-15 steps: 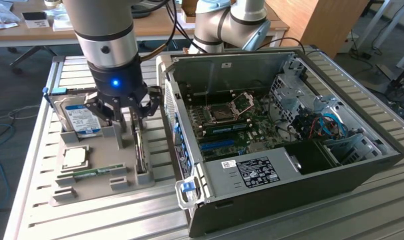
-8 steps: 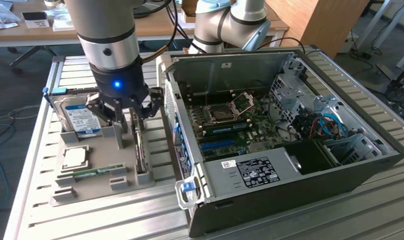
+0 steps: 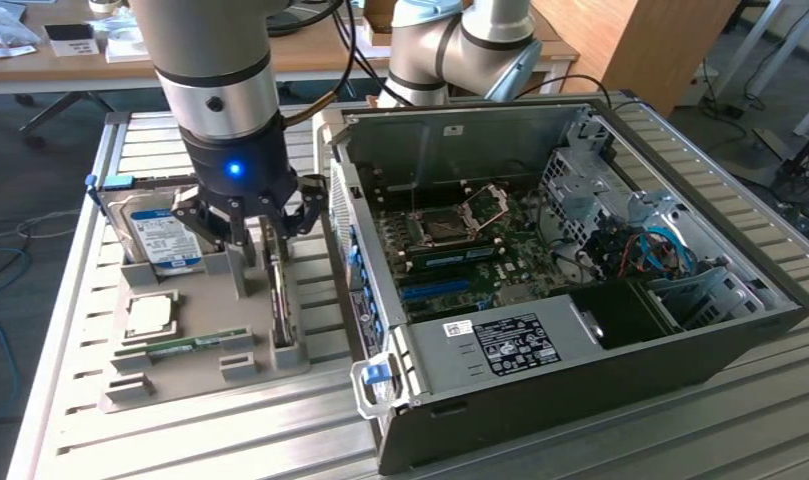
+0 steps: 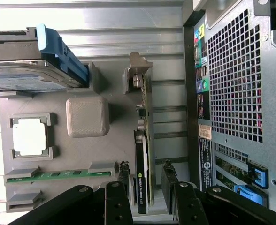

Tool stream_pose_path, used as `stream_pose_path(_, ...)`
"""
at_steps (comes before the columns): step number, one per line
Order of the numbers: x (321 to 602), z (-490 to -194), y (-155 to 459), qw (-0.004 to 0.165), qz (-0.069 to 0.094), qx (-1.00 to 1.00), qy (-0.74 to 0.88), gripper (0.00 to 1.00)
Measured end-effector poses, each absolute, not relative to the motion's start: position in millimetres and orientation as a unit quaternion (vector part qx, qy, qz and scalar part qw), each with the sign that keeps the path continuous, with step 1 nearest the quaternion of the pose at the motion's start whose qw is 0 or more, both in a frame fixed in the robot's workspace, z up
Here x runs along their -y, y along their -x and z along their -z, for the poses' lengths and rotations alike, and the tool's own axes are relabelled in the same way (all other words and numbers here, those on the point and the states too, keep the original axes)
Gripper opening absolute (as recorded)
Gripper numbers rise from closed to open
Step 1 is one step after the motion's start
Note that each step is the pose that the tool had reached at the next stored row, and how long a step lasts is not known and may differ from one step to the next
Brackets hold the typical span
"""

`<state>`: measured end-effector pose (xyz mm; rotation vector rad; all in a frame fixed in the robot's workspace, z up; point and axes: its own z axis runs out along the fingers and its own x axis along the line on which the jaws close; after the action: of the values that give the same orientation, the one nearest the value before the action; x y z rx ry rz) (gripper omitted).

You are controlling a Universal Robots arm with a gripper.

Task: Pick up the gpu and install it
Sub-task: 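Pick up the gpu and move the gpu toward the slot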

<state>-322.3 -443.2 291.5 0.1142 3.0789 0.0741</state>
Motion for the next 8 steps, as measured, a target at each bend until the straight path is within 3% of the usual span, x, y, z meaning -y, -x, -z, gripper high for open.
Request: stream_pose_path(8,443.2,-285.7,322.3,0.03,-0.024,-0.999,-0.037,0.42)
